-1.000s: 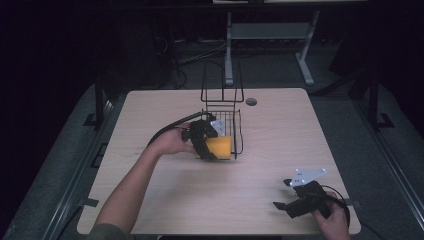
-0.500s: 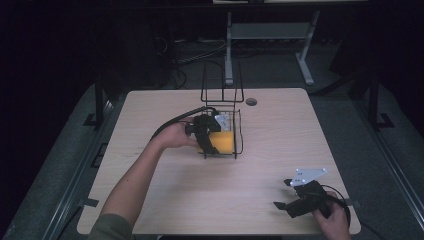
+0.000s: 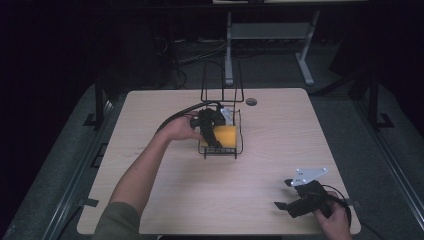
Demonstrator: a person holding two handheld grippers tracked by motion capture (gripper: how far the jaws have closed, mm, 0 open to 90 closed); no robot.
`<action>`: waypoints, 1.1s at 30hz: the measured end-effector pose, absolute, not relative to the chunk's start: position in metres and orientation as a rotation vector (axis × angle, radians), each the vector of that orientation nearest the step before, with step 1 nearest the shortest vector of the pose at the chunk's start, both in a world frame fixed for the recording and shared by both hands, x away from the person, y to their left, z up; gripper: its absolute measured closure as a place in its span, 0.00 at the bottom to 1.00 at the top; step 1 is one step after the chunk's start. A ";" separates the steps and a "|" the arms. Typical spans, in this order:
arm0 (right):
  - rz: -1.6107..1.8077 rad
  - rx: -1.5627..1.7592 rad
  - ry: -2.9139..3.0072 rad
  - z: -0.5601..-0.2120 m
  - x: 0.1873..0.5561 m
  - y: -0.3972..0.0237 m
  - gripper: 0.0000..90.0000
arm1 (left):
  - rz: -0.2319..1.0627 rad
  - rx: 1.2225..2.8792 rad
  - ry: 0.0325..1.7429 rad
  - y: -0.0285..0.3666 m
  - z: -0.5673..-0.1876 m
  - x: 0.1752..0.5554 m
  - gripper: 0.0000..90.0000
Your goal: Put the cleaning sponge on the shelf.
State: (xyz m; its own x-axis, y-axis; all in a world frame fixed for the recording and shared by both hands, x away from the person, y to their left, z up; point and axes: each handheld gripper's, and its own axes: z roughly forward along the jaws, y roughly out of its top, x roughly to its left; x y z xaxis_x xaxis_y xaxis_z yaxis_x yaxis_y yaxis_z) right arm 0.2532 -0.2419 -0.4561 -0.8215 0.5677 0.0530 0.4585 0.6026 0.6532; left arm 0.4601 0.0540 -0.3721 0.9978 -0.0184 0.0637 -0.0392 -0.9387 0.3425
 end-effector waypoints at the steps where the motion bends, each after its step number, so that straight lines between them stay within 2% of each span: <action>1: 1.017 0.861 2.667 -0.456 0.253 -0.242 0.17 | 0.082 2.787 -0.046 0.053 -0.373 0.461 0.23; 33: 1.005 0.855 2.679 -0.457 0.254 -0.244 0.17 | 0.049 2.798 0.030 0.048 -0.402 0.485 0.23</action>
